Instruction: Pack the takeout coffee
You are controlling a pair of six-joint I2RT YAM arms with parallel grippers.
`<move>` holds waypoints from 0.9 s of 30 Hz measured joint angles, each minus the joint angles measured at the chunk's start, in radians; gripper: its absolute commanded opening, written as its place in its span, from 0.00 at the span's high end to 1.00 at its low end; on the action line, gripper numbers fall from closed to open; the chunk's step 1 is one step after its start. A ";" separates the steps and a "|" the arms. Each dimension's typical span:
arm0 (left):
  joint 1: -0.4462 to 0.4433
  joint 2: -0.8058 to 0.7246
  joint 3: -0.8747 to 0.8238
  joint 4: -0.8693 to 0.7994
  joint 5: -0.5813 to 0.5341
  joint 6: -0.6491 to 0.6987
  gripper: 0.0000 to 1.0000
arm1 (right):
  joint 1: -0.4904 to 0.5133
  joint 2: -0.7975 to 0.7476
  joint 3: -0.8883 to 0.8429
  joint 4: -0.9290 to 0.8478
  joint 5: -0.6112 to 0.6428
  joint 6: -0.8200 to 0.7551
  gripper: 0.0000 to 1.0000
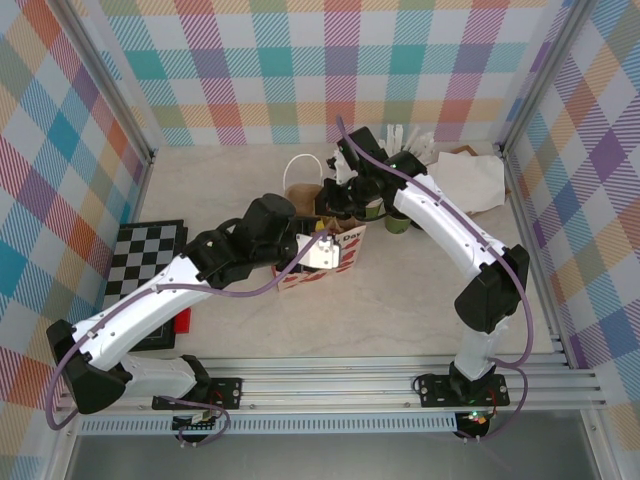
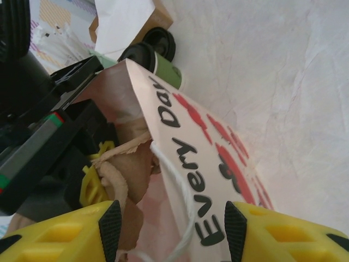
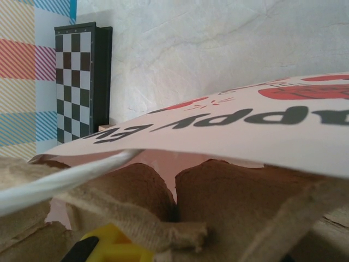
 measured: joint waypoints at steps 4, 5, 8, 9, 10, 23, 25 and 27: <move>0.002 0.021 0.027 -0.017 -0.027 0.024 0.61 | 0.000 0.000 0.000 0.016 0.006 0.000 1.00; 0.002 0.027 0.031 -0.018 -0.032 0.026 0.69 | 0.000 0.000 0.000 0.017 0.009 0.000 1.00; 0.002 0.032 0.035 -0.019 -0.033 0.034 0.86 | 0.002 0.000 0.000 0.018 0.011 0.000 1.00; 0.002 0.032 0.035 -0.019 -0.032 0.039 0.89 | 0.003 0.000 0.000 0.019 0.011 0.000 1.00; 0.002 0.031 0.035 -0.018 -0.032 0.041 0.91 | 0.003 0.000 0.000 0.019 0.011 0.000 1.00; -0.014 -0.042 0.037 -0.022 0.023 -0.041 0.96 | 0.035 0.017 0.037 -0.042 0.159 0.000 1.00; -0.015 -0.040 0.047 -0.040 0.037 -0.068 0.93 | 0.047 0.025 0.045 -0.053 0.190 -0.001 1.00; -0.015 -0.038 0.062 -0.050 0.068 -0.095 0.85 | 0.056 0.032 0.046 -0.058 0.210 -0.002 1.00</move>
